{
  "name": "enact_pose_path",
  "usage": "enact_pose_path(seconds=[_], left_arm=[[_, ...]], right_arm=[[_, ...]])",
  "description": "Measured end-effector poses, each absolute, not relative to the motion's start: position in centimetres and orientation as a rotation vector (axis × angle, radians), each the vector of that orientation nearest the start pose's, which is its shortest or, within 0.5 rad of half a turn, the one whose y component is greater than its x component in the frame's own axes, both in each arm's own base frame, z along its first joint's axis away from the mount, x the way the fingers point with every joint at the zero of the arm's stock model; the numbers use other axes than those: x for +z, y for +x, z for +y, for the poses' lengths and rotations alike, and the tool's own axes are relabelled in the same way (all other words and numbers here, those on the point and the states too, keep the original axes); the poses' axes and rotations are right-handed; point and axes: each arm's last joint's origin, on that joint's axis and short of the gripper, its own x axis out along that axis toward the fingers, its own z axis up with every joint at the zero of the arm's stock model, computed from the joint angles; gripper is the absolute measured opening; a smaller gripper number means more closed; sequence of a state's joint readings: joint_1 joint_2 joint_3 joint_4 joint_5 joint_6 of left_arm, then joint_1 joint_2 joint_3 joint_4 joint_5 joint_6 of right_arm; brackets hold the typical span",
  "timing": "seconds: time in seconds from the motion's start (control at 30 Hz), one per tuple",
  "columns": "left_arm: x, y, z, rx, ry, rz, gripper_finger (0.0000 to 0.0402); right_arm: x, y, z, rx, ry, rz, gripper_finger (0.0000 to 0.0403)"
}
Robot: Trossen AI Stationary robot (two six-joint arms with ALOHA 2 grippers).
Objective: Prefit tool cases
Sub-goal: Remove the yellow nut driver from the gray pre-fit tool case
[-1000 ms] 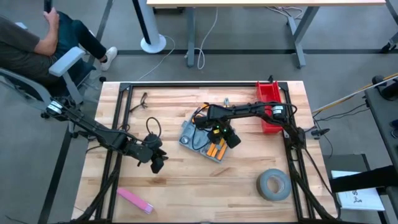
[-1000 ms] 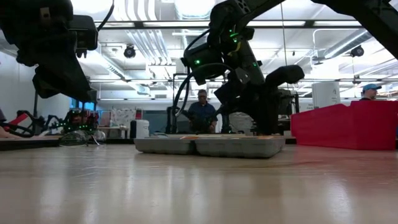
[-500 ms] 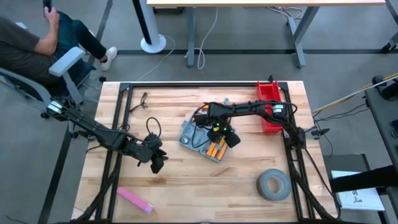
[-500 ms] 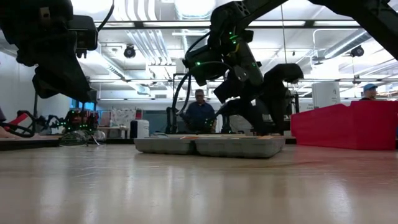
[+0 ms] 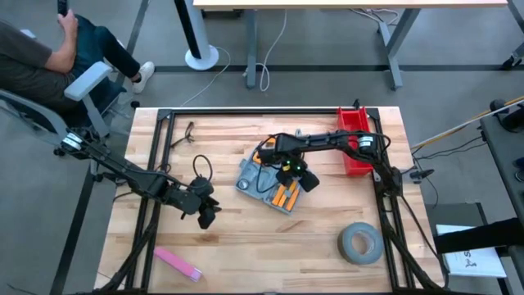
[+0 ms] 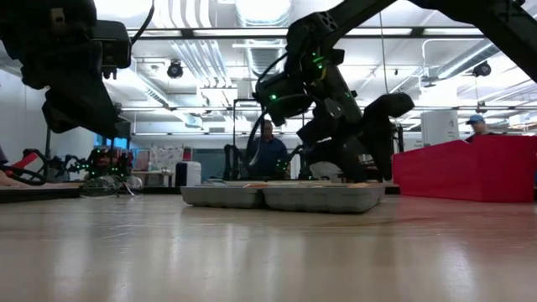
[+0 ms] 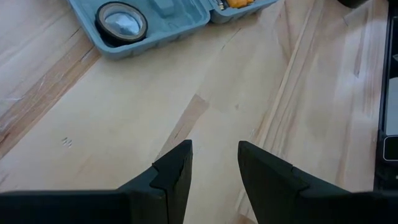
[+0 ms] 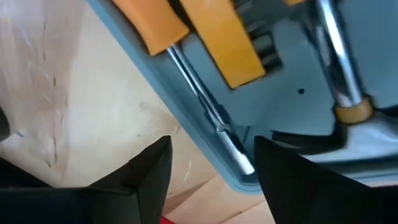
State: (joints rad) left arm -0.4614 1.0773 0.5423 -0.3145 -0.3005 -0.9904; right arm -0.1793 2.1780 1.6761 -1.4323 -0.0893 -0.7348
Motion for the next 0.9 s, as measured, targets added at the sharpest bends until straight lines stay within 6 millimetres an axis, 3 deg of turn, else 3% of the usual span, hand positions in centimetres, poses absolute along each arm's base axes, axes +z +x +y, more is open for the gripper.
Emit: enact_pose_path(seconds=[0.6, 0.9], left_arm=[[19.1, 18.2, -8.1, 0.248, -0.625, 0.775, 0.0137], [19.1, 18.2, -8.1, 0.250, -0.628, 0.775, 0.0137]], right_arm=[[15.0, 37.0, -6.5, 0.638, -0.240, 1.808, 0.0171], [15.0, 36.9, -6.5, 0.645, -0.240, 1.813, 0.0110]])
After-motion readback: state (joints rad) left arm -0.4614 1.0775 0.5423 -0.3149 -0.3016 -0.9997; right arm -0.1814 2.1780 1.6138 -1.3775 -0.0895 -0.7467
